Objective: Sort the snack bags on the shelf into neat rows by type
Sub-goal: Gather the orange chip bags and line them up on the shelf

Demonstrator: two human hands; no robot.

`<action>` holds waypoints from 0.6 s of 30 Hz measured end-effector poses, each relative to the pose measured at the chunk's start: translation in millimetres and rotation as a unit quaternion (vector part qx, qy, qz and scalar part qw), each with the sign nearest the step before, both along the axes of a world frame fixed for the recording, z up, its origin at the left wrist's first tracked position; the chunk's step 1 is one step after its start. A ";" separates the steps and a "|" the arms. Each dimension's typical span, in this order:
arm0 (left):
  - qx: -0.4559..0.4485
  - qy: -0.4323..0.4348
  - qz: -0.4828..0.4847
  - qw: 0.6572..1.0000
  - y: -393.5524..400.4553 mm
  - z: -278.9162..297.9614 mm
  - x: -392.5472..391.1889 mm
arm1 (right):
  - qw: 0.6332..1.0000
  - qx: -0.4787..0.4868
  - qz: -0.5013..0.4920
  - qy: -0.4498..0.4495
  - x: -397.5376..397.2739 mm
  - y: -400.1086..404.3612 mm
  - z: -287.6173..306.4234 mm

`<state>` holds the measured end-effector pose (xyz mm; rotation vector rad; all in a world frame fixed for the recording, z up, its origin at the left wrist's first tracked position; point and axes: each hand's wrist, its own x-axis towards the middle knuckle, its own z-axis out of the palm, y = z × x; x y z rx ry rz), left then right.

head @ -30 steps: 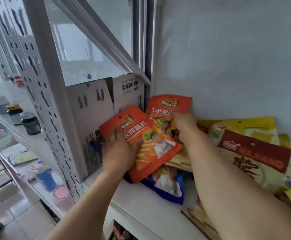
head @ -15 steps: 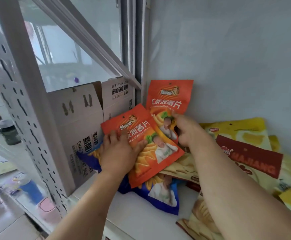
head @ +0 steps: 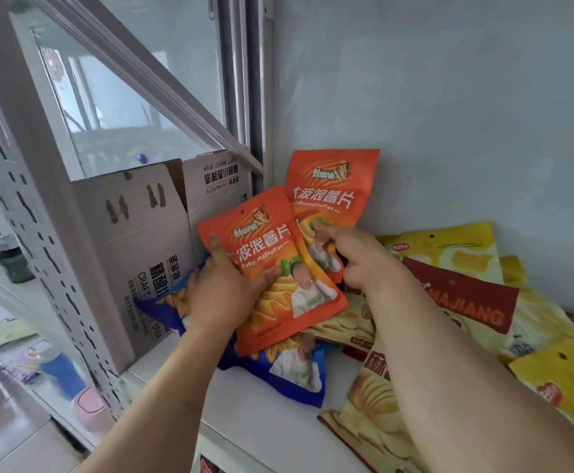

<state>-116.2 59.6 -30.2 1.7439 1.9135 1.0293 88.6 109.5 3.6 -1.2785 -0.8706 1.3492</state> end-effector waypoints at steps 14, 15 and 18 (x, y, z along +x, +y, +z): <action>-0.156 -0.455 -0.085 0.872 -37.0 18.8 41.5 | 0.992 0.063 -0.035 0.107 49.9 -53.8 -2.4; -0.170 -0.453 -0.109 0.868 -42.2 21.6 42.5 | 0.992 0.065 -0.041 0.104 55.3 -63.0 -0.7; -0.187 -0.454 -0.181 0.852 -53.8 26.2 43.9 | 0.989 0.079 -0.080 0.092 77.9 -87.8 3.0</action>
